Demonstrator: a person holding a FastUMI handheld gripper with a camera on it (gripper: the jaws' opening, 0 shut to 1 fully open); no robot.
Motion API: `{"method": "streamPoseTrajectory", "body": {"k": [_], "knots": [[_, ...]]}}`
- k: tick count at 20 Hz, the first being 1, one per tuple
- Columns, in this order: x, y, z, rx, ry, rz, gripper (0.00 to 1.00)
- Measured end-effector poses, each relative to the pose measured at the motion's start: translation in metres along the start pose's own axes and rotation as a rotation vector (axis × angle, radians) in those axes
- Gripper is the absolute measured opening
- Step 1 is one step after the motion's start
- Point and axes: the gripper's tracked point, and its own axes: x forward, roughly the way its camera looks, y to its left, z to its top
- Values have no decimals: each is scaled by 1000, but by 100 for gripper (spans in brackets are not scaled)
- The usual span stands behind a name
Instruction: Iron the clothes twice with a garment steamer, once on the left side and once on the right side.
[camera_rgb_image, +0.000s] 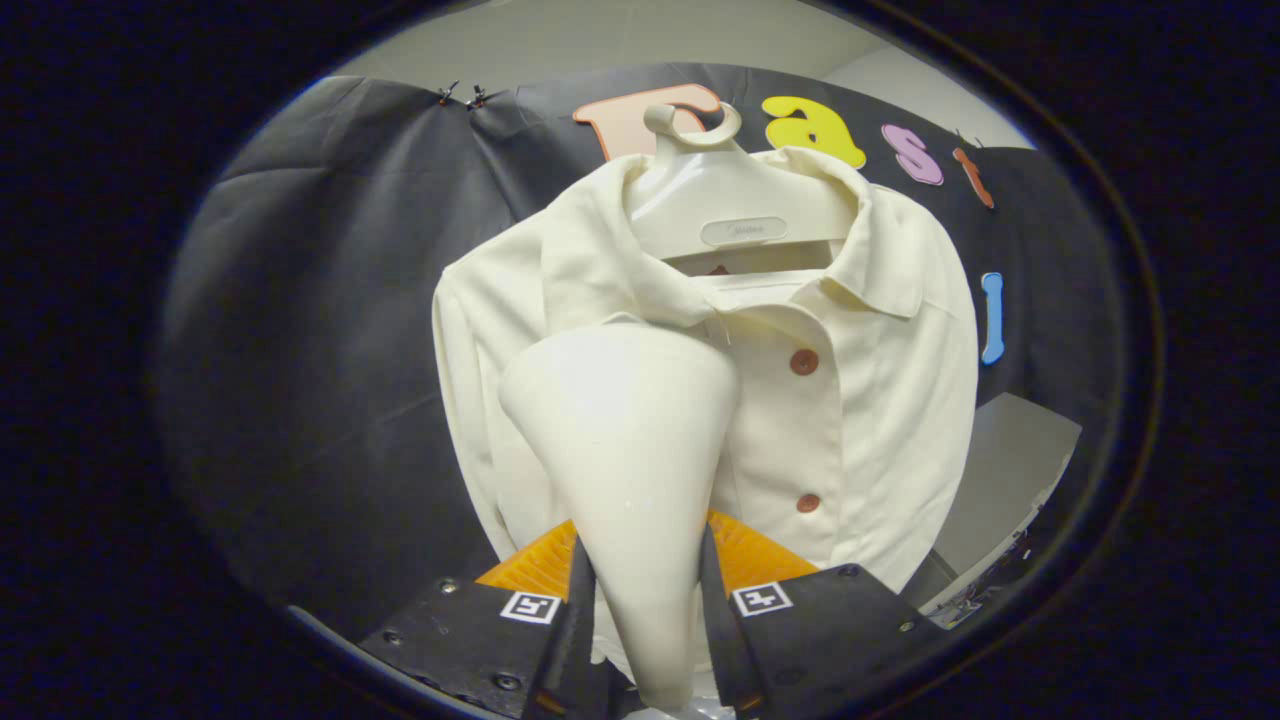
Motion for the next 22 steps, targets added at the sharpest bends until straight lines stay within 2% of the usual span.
{"method": "streamPoseTrajectory", "body": {"k": [5, 13, 22], "knots": [[12, 2, -20, -27, 9, -40, 48], [21, 5, -70, -49, 80, -33, 48], [40, -9, -156, -81, 209, -44, 49]]}}
